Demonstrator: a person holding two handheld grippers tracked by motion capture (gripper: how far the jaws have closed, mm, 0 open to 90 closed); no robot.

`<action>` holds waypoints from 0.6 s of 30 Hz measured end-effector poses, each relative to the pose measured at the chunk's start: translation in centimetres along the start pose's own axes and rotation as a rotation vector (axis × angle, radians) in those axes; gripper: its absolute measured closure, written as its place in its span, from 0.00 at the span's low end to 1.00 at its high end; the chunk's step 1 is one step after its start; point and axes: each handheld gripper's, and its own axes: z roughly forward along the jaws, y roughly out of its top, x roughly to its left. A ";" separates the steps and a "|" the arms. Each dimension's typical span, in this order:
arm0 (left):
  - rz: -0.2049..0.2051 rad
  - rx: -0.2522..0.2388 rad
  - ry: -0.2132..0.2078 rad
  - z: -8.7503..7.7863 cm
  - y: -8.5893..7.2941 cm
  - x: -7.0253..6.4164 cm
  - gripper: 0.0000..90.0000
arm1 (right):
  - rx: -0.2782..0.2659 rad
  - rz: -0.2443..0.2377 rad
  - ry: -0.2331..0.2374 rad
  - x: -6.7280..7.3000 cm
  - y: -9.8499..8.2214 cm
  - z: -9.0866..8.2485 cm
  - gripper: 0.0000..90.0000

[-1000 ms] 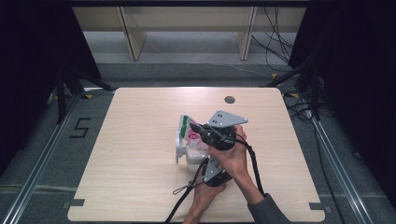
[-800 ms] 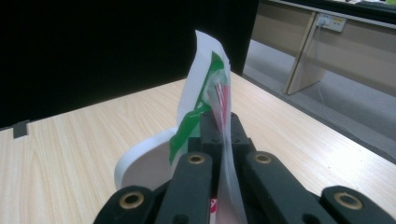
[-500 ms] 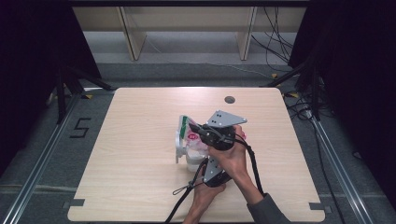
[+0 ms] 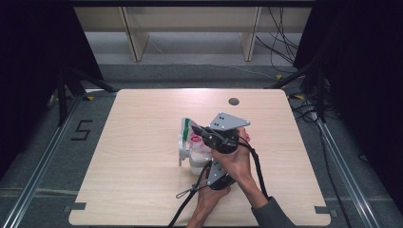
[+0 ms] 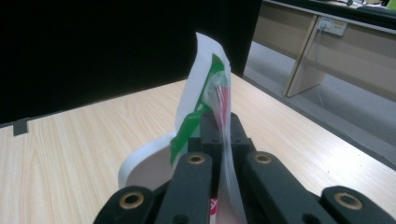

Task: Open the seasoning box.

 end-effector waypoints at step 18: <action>-0.009 -0.003 -0.004 0.1 0.0 0.1 0.83 | -0.011 -0.004 -0.018 -0.2 0.0 0.2 1.00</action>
